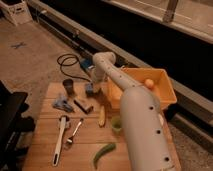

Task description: Wipe table surface with sponge

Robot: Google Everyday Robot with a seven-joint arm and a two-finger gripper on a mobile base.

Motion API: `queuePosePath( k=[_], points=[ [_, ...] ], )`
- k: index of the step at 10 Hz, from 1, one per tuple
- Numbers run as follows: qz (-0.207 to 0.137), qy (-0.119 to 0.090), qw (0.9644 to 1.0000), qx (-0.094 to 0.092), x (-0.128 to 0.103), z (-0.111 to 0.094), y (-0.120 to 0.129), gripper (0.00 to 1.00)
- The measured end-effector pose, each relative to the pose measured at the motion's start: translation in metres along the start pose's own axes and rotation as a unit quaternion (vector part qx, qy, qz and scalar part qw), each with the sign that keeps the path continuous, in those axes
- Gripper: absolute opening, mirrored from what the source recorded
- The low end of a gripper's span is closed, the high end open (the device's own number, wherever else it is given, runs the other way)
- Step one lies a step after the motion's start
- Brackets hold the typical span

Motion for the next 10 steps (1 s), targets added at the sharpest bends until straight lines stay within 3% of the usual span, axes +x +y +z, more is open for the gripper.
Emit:
queuePosePath(
  k=[5,8,10],
  points=[
    [0.004,-0.009,0.9998,-0.016,-0.002,0.003,0.028,0.0],
    [0.02,0.007,0.9995,-0.022,0.015,-0.003,0.038,0.0],
    [0.031,0.02,0.9992,-0.015,0.027,-0.01,0.029,0.0]
  ],
)
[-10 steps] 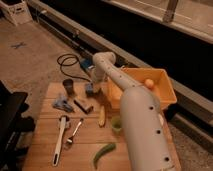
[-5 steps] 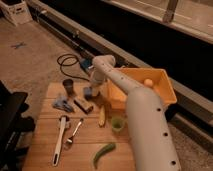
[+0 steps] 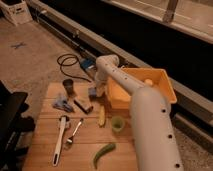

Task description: Wipe table surface with sponge

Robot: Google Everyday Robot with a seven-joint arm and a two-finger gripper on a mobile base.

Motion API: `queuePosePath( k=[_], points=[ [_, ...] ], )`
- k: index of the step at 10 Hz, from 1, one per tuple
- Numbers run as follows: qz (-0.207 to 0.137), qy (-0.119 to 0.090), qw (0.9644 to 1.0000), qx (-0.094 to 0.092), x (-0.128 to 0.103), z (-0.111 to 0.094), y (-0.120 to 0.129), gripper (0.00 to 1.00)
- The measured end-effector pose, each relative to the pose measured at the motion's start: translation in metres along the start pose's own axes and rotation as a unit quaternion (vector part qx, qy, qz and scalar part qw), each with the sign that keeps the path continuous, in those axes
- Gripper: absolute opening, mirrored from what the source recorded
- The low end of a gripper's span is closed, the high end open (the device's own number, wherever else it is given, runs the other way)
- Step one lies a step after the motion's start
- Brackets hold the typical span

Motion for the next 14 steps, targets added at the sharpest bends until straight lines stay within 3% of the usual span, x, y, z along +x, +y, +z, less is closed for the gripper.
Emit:
queuePosePath(
  k=[2,6,10,14],
  points=[
    [-0.001,0.002,0.9999,0.01,0.0,-0.001,-0.018,0.0],
    [-0.019,-0.015,0.9995,0.022,-0.027,0.008,-0.037,0.0],
    [-0.025,-0.024,0.9993,0.01,-0.038,0.014,-0.015,0.0],
    [0.004,-0.014,0.9999,0.006,-0.016,0.004,0.007,0.0]
  ],
)
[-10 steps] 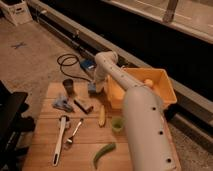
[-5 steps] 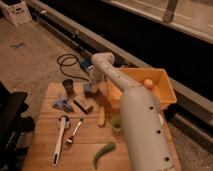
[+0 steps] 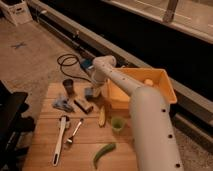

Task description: Wipe table surface with sponge

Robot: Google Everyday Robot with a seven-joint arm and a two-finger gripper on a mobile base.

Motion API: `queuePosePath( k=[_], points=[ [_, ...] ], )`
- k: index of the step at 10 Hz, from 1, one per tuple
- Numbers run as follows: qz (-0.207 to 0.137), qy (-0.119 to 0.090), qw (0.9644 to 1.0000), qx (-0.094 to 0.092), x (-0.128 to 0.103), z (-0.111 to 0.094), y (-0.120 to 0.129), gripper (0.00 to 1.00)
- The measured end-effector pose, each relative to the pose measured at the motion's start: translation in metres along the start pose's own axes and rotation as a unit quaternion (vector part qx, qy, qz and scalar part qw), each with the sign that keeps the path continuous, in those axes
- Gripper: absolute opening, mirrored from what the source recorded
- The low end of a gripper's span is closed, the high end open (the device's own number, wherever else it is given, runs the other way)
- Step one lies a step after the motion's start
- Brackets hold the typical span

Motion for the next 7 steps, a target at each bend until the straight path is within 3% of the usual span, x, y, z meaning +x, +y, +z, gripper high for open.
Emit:
queuePosePath(
  k=[3,7],
  points=[
    [0.01,0.007,0.9999,0.009,0.017,-0.006,-0.018,0.0],
    [-0.016,-0.006,0.9998,0.009,-0.014,0.008,-0.041,0.0]
  ],
)
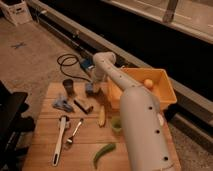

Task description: Wipe table surface with sponge

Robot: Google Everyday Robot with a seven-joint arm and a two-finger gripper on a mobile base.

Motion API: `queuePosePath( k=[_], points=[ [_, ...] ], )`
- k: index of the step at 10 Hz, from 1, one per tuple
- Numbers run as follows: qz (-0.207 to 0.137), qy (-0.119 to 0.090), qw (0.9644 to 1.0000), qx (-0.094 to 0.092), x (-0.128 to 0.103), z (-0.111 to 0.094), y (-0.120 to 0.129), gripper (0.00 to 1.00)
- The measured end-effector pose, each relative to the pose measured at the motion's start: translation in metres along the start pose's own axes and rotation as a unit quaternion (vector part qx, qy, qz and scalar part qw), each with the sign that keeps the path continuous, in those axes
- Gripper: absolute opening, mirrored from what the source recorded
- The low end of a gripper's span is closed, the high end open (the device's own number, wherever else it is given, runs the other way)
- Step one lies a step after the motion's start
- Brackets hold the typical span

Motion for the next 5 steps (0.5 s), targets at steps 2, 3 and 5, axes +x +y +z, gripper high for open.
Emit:
queuePosePath(
  k=[2,3,5],
  points=[
    [-0.016,-0.008,0.9998,-0.006,-0.013,0.004,0.007,0.0],
    [-0.021,-0.01,0.9997,-0.01,-0.017,0.004,0.014,0.0],
    [-0.022,-0.016,0.9995,-0.018,-0.02,0.002,0.032,0.0]
  ],
)
